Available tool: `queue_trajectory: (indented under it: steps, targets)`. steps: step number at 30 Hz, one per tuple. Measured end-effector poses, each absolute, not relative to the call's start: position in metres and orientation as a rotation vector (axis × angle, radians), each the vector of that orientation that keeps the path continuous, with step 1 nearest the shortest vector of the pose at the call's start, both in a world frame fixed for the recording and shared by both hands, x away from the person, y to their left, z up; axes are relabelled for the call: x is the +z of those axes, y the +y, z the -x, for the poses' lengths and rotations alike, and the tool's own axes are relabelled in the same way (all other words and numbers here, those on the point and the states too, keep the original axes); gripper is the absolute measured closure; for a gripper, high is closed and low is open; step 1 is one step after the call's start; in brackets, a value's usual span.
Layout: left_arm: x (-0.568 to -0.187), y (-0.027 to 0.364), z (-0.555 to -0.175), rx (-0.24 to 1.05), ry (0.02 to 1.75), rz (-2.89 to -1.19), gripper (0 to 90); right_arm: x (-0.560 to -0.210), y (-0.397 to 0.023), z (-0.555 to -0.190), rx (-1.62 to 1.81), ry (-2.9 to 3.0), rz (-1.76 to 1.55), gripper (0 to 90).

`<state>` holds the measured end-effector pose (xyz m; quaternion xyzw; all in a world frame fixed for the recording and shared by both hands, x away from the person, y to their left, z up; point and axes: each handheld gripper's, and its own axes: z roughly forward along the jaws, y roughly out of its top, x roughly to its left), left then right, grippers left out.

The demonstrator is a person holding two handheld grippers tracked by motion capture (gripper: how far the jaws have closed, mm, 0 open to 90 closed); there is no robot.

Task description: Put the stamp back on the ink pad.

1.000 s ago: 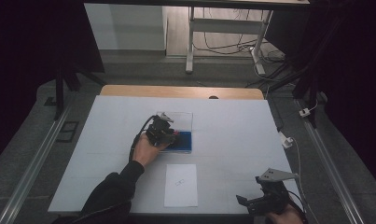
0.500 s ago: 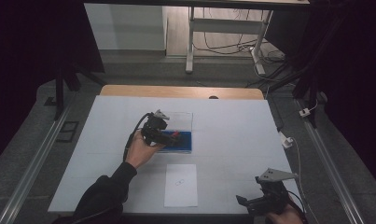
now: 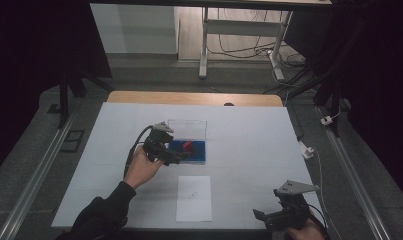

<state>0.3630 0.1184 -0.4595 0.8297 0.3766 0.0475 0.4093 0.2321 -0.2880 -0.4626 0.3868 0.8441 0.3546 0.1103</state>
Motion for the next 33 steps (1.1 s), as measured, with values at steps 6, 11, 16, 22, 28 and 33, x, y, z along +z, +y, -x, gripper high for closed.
queue_trajectory:
  steps: [6, 11, 16, 22, 28, 33]
  targets:
    - [-0.457, 0.129, -0.347, 0.108, 0.954, -2.081, 0.0, -0.463, -0.288, -0.232, 1.044, 2.479, -1.138, 0.0]
    - [-0.456, 0.139, -0.333, 0.060, 0.942, -2.054, 0.1, -0.462, -0.288, -0.232, 1.046, 2.475, -1.142, 0.0]
    - [-0.455, 0.148, -0.320, 0.040, 0.927, -2.054, 0.7, -0.462, -0.289, -0.232, 1.052, 2.467, -1.150, 0.0]
    - [-0.449, 0.159, -0.303, 0.032, 0.909, -2.027, 0.3, -0.462, -0.290, -0.232, 1.060, 2.461, -1.157, 0.0]
    - [-0.445, 0.170, -0.285, 0.047, 0.897, -2.013, 0.1, -0.462, -0.289, -0.232, 1.059, 2.460, -1.157, 0.0]
    - [-0.444, 0.183, -0.269, 0.067, 0.914, -1.994, 0.0, -0.462, -0.290, -0.232, 1.060, 2.457, -1.160, 0.0]
